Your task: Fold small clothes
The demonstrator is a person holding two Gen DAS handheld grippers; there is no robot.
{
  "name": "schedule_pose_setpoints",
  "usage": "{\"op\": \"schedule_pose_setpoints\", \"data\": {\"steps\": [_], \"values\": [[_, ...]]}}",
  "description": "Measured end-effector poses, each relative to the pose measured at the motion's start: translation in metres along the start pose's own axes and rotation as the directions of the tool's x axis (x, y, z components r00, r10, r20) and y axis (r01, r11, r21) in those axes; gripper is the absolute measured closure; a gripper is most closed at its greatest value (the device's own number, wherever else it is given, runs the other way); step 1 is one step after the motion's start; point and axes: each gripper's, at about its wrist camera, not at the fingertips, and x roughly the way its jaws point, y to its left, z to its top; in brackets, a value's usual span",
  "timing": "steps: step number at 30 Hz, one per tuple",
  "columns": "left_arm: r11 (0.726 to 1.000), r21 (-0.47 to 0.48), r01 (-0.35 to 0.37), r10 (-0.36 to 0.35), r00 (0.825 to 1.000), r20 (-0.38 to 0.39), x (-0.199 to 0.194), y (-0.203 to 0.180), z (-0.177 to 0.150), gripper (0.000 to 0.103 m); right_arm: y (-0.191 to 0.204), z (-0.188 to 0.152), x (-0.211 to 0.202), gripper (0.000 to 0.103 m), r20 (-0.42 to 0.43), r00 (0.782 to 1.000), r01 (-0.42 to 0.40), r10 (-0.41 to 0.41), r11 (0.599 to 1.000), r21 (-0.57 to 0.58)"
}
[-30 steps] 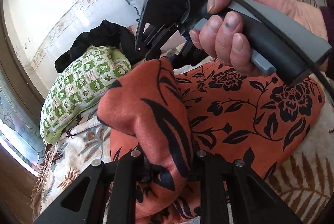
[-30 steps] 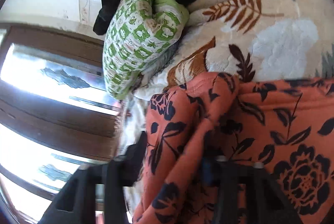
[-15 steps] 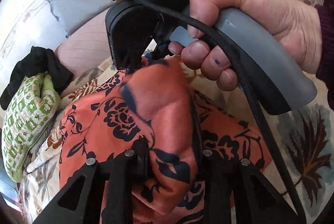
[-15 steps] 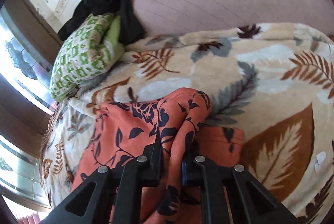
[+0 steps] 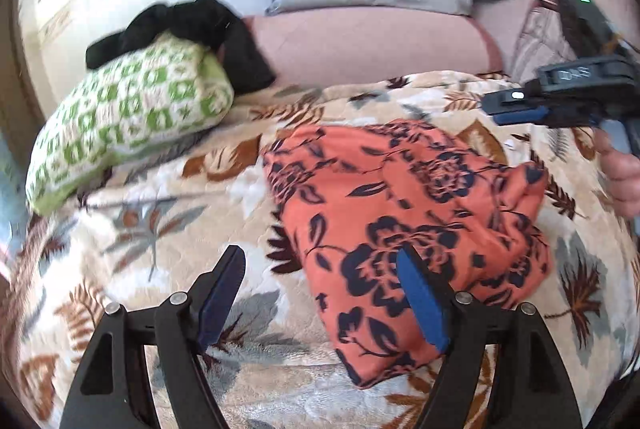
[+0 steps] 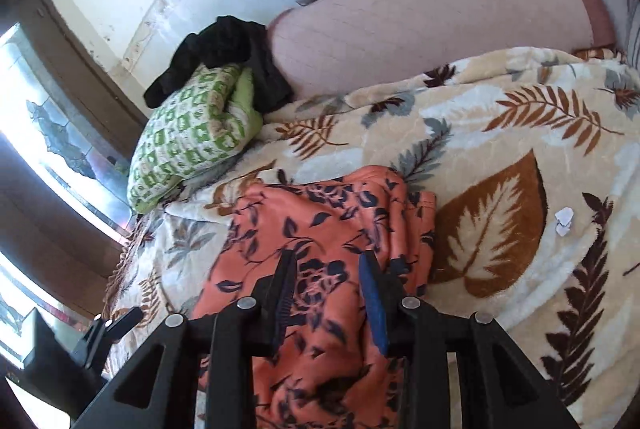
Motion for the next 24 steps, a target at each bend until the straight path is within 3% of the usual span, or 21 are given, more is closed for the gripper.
{"op": "schedule_pose_setpoints", "data": {"steps": [3, 4, 6, 7, 9, 12, 15, 16, 21, 22, 24], "values": [[0.995, -0.093, 0.037, -0.046, 0.994, -0.095, 0.024, 0.017, -0.008, 0.025, 0.023, -0.013, 0.014, 0.067, -0.053, 0.996, 0.065, -0.068, 0.996, -0.055], [0.995, -0.091, 0.037, -0.048, 0.991, -0.123, 0.026, 0.015, -0.014, 0.024, 0.022, -0.022, 0.026, 0.068, -0.114, 0.988, 0.097, -0.103, 0.993, -0.06], [0.998, -0.052, 0.035, -0.043, 0.986, -0.161, 0.025, 0.007, -0.031, 0.024, 0.004, -0.053, 0.05, 0.066, -0.276, 0.944, 0.183, -0.18, 0.983, -0.015], [0.999, -0.036, 0.036, -0.041, 0.984, -0.172, 0.026, 0.007, -0.033, 0.024, -0.005, -0.07, 0.051, 0.066, -0.293, 0.936, 0.209, -0.198, 0.978, 0.006], [1.0, 0.009, 0.023, -0.021, 0.985, -0.171, 0.022, 0.002, -0.034, 0.024, -0.013, -0.091, 0.032, 0.066, -0.233, 0.957, 0.188, -0.17, 0.981, 0.053], [0.999, 0.051, 0.01, -0.002, 0.987, -0.161, 0.023, -0.003, -0.028, 0.024, -0.008, -0.098, 0.021, 0.067, -0.259, 0.941, 0.235, -0.216, 0.971, 0.044], [1.0, -0.001, 0.029, -0.029, 0.991, -0.133, 0.015, 0.007, -0.021, 0.024, 0.005, -0.085, 0.02, 0.067, -0.33, 0.905, 0.272, -0.268, 0.962, -0.034], [1.0, -0.011, 0.026, -0.027, 0.993, -0.114, 0.011, 0.009, -0.018, 0.024, 0.01, -0.075, 0.015, 0.067, -0.324, 0.905, 0.277, -0.275, 0.96, -0.043], [0.996, -0.064, 0.057, -0.057, 0.998, 0.0, -0.008, 0.019, -0.004, 0.024, 0.025, -0.008, 0.013, 0.065, -0.144, 0.956, 0.254, -0.254, 0.967, -0.021], [0.995, -0.077, 0.056, -0.057, 0.998, -0.013, -0.005, 0.019, -0.004, 0.024, 0.026, 0.005, 0.024, 0.065, -0.133, 0.961, 0.245, -0.244, 0.969, -0.005], [0.998, -0.052, 0.024, -0.03, 0.993, -0.111, 0.016, 0.012, -0.01, 0.024, 0.022, 0.021, 0.055, 0.065, -0.157, 0.958, 0.245, -0.241, 0.969, 0.011]]}}
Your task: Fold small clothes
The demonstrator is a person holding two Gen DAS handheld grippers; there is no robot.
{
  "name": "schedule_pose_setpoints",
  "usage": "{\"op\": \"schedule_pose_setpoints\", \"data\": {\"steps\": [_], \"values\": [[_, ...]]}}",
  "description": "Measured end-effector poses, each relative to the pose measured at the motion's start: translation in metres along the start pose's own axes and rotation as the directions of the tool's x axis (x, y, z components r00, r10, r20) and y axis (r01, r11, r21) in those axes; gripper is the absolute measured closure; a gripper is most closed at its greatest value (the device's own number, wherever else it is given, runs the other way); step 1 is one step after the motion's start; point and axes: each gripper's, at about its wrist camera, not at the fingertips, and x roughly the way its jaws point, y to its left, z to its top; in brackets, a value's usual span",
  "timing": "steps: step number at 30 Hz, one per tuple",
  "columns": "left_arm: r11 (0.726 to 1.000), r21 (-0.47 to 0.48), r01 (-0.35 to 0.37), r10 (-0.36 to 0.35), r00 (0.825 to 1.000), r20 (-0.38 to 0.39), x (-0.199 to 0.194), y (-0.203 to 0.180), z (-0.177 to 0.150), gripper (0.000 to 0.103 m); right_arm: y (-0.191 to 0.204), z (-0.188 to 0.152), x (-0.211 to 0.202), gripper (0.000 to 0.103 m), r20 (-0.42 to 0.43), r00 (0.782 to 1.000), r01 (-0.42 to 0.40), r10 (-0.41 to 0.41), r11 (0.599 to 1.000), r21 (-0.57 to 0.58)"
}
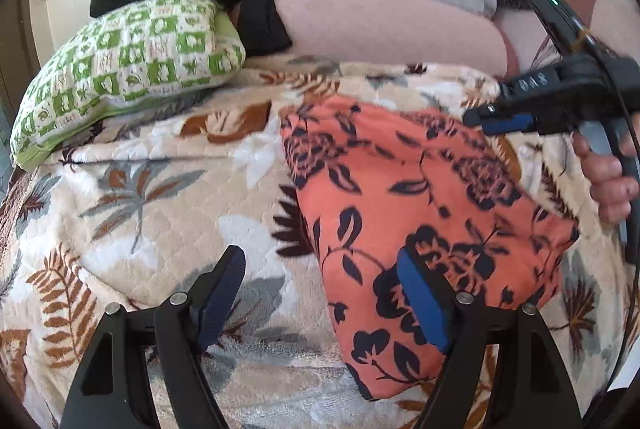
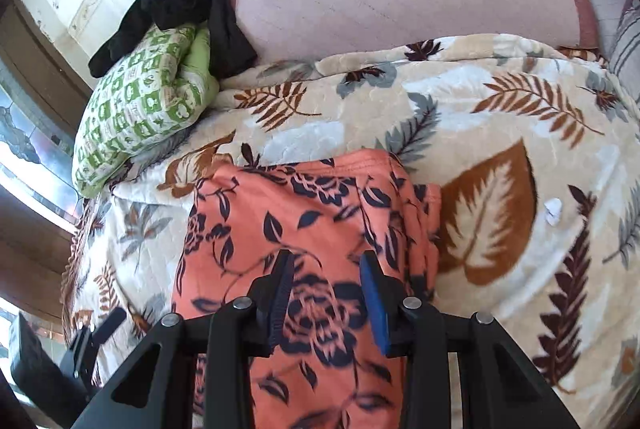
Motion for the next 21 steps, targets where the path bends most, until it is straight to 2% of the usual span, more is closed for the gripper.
{"op": "schedule_pose_setpoints", "data": {"steps": [1, 3, 4, 5, 7, 10, 14, 15, 17, 18, 19, 21], "values": [[0.999, 0.028, -0.019, 0.021, 0.998, -0.053, 0.013, -0.005, -0.005, 0.023, 0.002, 0.009, 0.02, 0.065, -0.029, 0.999, 0.03, -0.03, 1.0, 0.003], [0.999, 0.033, -0.032, 0.033, 0.998, -0.045, 0.02, -0.009, -0.012, 0.022, -0.007, 0.016, 0.073, 0.065, -0.131, 0.985, 0.117, -0.111, 0.993, 0.034], [0.998, 0.04, -0.042, 0.044, 0.998, -0.044, 0.018, -0.011, -0.01, 0.023, -0.015, 0.017, 0.088, 0.065, -0.147, 0.984, 0.108, -0.097, 0.991, 0.073], [0.998, 0.051, -0.04, 0.042, 0.998, -0.044, 0.015, -0.011, -0.009, 0.023, -0.015, 0.02, 0.084, 0.065, -0.109, 0.99, 0.101, -0.092, 0.992, 0.081], [0.998, 0.052, -0.024, 0.026, 0.999, -0.047, 0.013, -0.009, -0.01, 0.023, -0.002, 0.029, 0.072, 0.063, -0.095, 0.99, 0.106, -0.101, 0.993, 0.056], [1.0, -0.021, 0.023, -0.024, 0.997, -0.075, 0.017, 0.001, -0.01, 0.023, 0.027, 0.038, 0.056, 0.063, -0.038, 0.999, -0.019, 0.02, 1.0, 0.015], [0.998, -0.044, 0.042, -0.046, 0.995, -0.086, 0.018, 0.005, -0.011, 0.022, 0.076, 0.045, 0.073, 0.063, -0.053, 0.985, -0.167, 0.165, 0.985, -0.04], [0.999, -0.037, 0.037, -0.04, 0.996, -0.082, 0.018, 0.004, -0.011, 0.022, 0.086, 0.045, 0.089, 0.063, -0.073, 0.983, -0.169, 0.166, 0.985, -0.042], [1.0, -0.011, 0.007, -0.008, 0.998, -0.067, 0.016, 0.0, -0.012, 0.021, 0.091, 0.043, 0.134, 0.064, -0.16, 0.982, -0.106, 0.102, 0.994, -0.013], [1.0, 0.002, 0.004, -0.004, 0.998, -0.064, 0.016, -0.001, -0.011, 0.021, 0.09, 0.041, 0.145, 0.065, -0.149, 0.983, -0.107, 0.105, 0.994, -0.007], [1.0, 0.011, 0.002, -0.001, 0.998, -0.064, 0.015, -0.002, -0.011, 0.021, 0.091, 0.041, 0.14, 0.065, -0.089, 0.989, -0.118, 0.116, 0.993, -0.021], [1.0, 0.009, 0.009, -0.009, 0.998, -0.063, 0.013, -0.001, -0.01, 0.021, 0.088, 0.042, 0.131, 0.065, -0.088, 0.988, -0.127, 0.128, 0.992, 0.014]]}}
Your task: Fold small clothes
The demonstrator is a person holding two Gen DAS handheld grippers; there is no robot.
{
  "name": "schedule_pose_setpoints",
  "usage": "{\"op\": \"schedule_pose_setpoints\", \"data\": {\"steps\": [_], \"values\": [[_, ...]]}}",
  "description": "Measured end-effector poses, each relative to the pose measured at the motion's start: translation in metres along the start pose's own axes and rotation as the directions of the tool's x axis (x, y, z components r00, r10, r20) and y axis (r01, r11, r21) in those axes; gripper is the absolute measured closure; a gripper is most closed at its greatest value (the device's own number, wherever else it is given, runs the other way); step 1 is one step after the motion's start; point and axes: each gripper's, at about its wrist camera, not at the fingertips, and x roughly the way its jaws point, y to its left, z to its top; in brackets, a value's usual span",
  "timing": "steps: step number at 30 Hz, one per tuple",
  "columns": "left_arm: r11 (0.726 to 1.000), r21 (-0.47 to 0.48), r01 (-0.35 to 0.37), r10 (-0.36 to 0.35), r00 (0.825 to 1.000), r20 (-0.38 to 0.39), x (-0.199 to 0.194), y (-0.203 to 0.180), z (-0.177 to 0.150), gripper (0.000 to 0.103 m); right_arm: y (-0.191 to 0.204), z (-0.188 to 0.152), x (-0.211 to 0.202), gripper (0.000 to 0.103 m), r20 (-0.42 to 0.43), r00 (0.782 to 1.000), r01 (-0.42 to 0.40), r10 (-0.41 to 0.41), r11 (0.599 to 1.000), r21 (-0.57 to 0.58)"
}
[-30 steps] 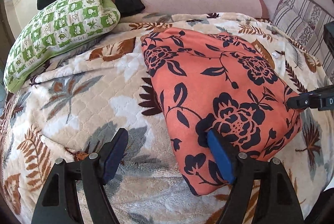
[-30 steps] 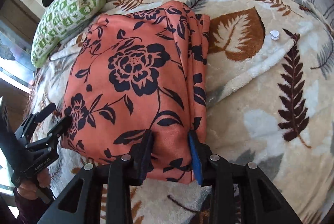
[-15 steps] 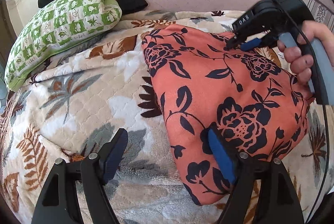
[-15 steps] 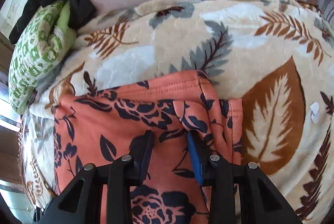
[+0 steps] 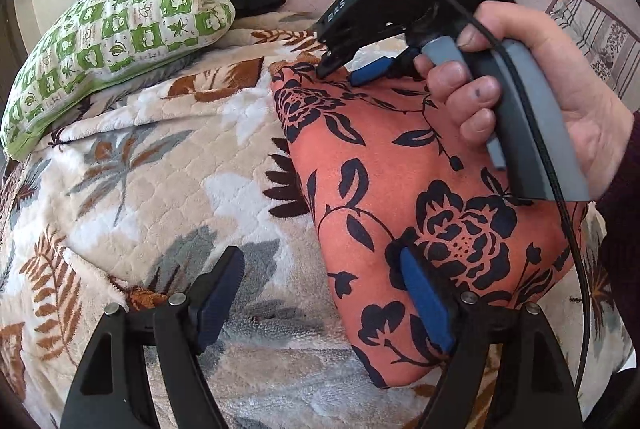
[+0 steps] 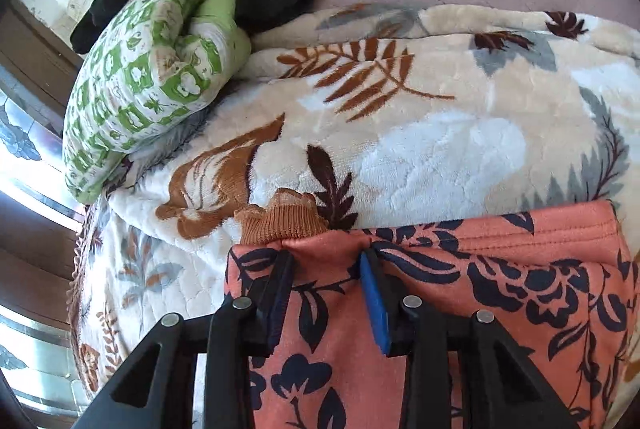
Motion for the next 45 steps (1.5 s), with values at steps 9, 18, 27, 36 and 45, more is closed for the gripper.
{"op": "schedule_pose_setpoints", "data": {"steps": [9, 18, 27, 36, 45], "values": [[0.997, -0.075, -0.018, 0.022, 0.998, 0.059, -0.02, 0.021, 0.01, 0.022, -0.056, -0.073, -0.128, 0.065, 0.106, 0.994, 0.019, -0.023, 0.999, 0.038], [0.994, -0.003, -0.112, 0.112, 0.993, 0.026, -0.009, 0.008, 0.004, 0.022, -0.084, -0.202, -0.145, 0.064, 0.093, 0.987, 0.129, -0.132, 0.991, 0.035], [0.991, -0.111, -0.073, 0.083, 0.992, 0.095, -0.021, 0.023, 0.013, 0.022, -0.114, -0.18, -0.199, 0.041, 0.318, 0.947, 0.011, -0.058, 0.989, 0.147], [0.993, -0.105, -0.059, 0.072, 0.99, 0.122, -0.021, 0.016, 0.022, 0.022, -0.124, -0.164, -0.185, 0.041, 0.312, 0.95, -0.079, 0.011, 0.975, 0.205], [0.994, -0.093, -0.06, 0.071, 0.991, 0.117, -0.018, 0.01, 0.022, 0.022, -0.12, -0.169, -0.19, 0.04, 0.327, 0.944, -0.099, 0.033, 0.978, 0.185]]}}
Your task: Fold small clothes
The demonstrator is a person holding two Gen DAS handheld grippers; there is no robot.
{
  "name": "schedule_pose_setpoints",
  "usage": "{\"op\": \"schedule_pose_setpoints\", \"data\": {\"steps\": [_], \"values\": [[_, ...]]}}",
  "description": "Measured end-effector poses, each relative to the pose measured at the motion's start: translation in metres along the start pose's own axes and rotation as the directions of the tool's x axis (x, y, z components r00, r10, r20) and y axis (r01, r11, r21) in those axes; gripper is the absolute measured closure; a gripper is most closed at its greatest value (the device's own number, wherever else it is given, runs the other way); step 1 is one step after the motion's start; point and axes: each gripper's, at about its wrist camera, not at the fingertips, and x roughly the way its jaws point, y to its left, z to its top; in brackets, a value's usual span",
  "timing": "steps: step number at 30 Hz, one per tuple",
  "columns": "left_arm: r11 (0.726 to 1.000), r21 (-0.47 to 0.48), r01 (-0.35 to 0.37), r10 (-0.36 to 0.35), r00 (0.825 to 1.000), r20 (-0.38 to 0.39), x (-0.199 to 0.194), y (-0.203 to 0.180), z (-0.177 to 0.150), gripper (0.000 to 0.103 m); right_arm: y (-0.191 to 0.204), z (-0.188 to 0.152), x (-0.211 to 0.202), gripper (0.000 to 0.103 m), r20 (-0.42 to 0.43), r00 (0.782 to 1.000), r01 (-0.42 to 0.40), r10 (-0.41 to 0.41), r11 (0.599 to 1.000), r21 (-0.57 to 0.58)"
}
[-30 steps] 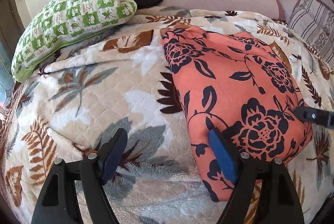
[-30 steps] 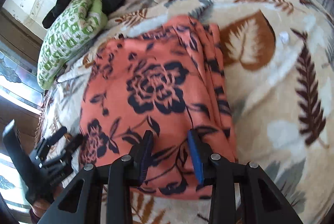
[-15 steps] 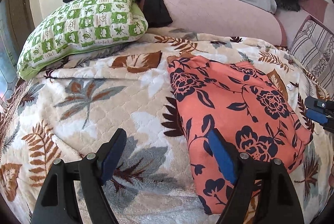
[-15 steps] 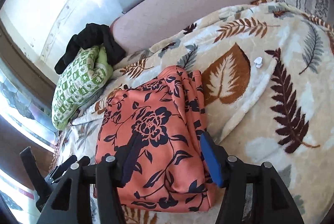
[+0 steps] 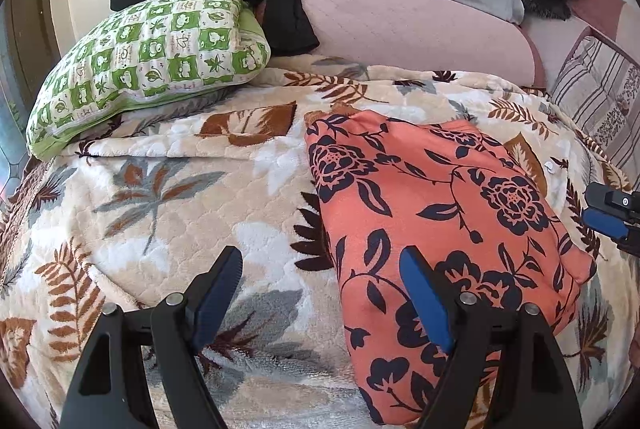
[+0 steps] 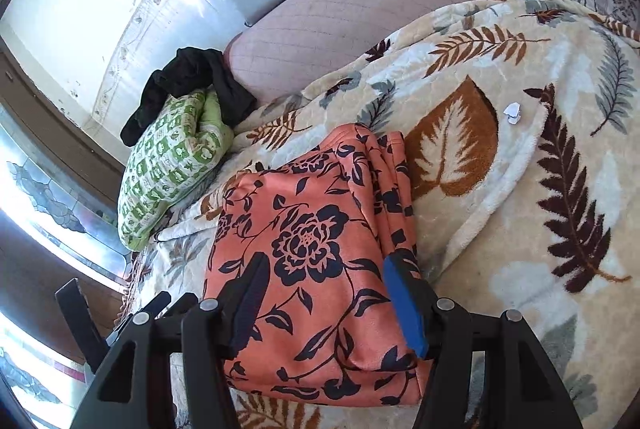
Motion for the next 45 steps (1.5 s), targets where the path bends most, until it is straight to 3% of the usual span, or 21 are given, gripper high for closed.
{"op": "schedule_pose_setpoints", "data": {"steps": [13, 17, 19, 22, 24, 26, 28, 32, 36, 45], "values": [[1.0, 0.011, 0.015, -0.015, 1.0, -0.007, 0.004, -0.006, 0.001, 0.022, -0.015, -0.001, 0.012, 0.04, -0.005, 1.0, 0.001, -0.001, 0.999, 0.034], [1.0, 0.008, 0.021, -0.021, 0.999, -0.026, 0.009, -0.008, 0.0, 0.022, -0.003, -0.003, 0.011, 0.04, 0.013, 0.999, -0.043, 0.043, 0.999, -0.018], [1.0, 0.018, 0.007, -0.006, 0.998, -0.067, 0.018, -0.009, -0.003, 0.016, 0.005, -0.006, 0.016, 0.04, -0.011, 0.999, -0.048, 0.047, 0.998, -0.047], [1.0, 0.005, 0.021, -0.02, 0.996, -0.091, 0.023, -0.007, -0.005, 0.015, 0.004, -0.014, 0.044, 0.04, -0.149, 0.988, 0.037, -0.046, 0.997, -0.063], [0.999, -0.014, 0.049, -0.05, 0.995, -0.084, 0.02, -0.003, -0.002, 0.015, 0.002, -0.014, 0.049, 0.04, -0.145, 0.984, 0.093, -0.106, 0.992, -0.089], [0.997, -0.035, 0.067, -0.069, 0.995, -0.073, 0.018, 0.001, 0.0, 0.015, -0.004, -0.007, 0.044, 0.04, -0.149, 0.988, 0.044, -0.048, 0.999, -0.027], [0.994, -0.063, 0.088, -0.093, 0.992, -0.086, 0.02, 0.006, 0.001, 0.015, -0.014, 0.002, 0.034, 0.04, -0.1, 0.995, -0.013, 0.017, 0.999, 0.043], [0.976, -0.152, 0.157, -0.176, 0.977, -0.117, 0.028, 0.016, 0.003, 0.015, -0.031, 0.015, 0.029, 0.04, -0.047, 0.999, 0.003, 0.001, 0.996, 0.088], [0.954, -0.205, 0.217, -0.247, 0.96, -0.132, 0.032, 0.018, 0.003, 0.015, -0.05, 0.029, 0.041, 0.04, -0.05, 0.998, -0.024, 0.032, 0.988, 0.151], [0.961, -0.186, 0.204, -0.233, 0.961, -0.15, 0.039, 0.013, 0.002, 0.015, -0.066, 0.028, 0.056, 0.039, -0.086, 0.995, -0.038, 0.054, 0.983, 0.18]]}}
